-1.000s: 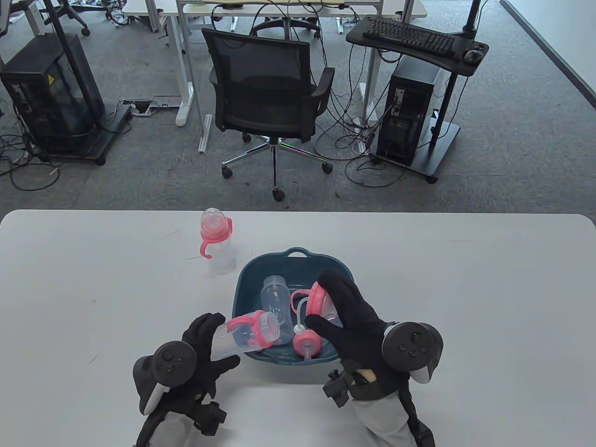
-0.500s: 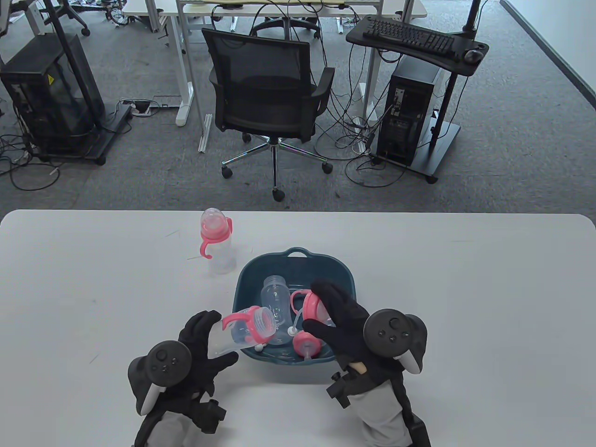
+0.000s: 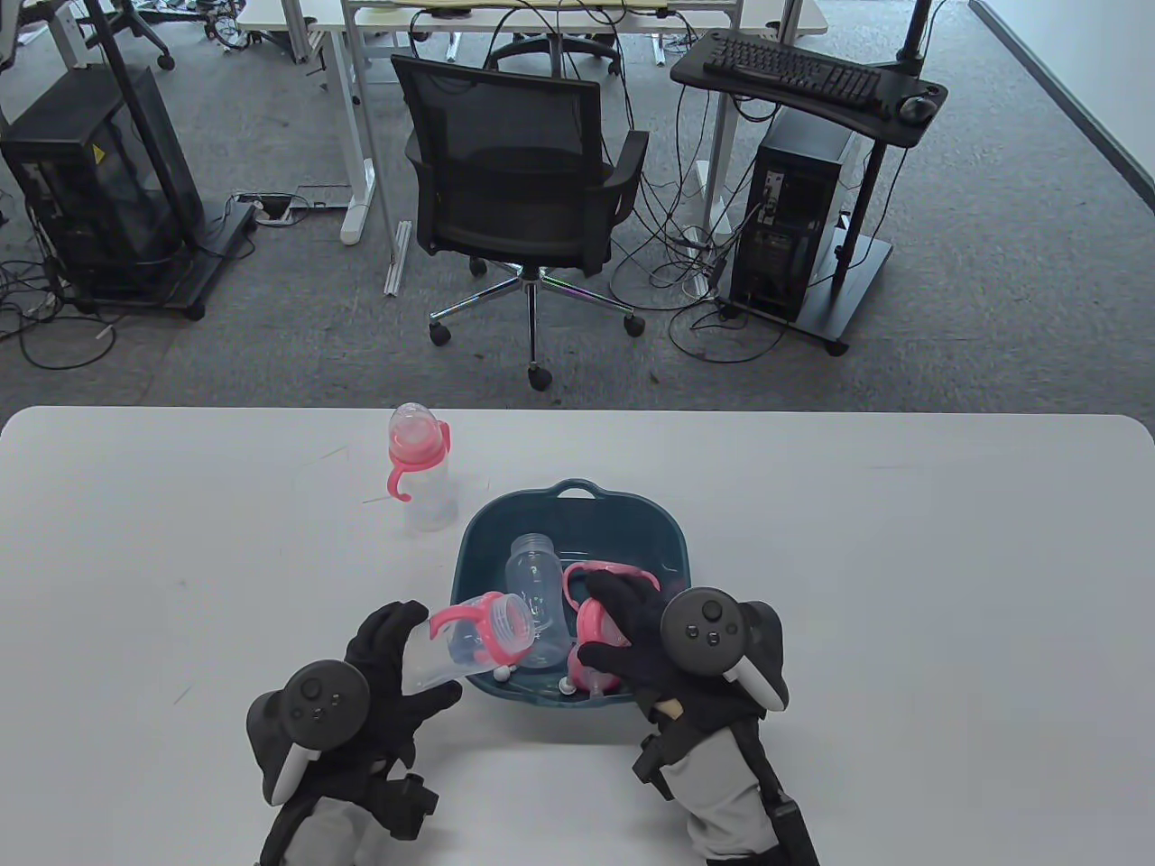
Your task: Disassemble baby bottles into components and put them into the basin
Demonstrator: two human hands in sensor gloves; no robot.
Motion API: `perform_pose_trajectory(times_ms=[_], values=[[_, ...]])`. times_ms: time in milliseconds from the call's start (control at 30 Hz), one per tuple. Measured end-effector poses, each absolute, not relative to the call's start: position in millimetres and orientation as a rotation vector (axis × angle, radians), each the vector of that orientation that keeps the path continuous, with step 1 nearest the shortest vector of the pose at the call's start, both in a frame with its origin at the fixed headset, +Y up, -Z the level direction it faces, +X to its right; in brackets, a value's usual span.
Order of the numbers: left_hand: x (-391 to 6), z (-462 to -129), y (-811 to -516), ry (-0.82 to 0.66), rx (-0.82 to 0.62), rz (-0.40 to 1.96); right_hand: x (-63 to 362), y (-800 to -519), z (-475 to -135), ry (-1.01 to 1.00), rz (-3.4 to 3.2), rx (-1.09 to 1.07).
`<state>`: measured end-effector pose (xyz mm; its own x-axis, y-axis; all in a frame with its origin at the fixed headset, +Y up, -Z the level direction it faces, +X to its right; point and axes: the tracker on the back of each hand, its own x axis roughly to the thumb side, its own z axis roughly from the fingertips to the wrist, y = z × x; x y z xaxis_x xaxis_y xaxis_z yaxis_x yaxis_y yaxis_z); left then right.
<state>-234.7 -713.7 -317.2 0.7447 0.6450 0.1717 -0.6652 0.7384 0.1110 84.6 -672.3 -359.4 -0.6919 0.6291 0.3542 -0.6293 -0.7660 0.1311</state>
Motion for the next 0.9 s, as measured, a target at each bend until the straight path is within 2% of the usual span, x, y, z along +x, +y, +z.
perform_pose_trajectory(times_ms=[600,900], values=[[-235,-318,-715,-0.129,0.166,0.723,66,-682,-359,-0.062,2.605,0.518],[-234,-318,-716,-0.132,0.162,0.716,73,-653,-347,-0.214,2.426,0.563]])
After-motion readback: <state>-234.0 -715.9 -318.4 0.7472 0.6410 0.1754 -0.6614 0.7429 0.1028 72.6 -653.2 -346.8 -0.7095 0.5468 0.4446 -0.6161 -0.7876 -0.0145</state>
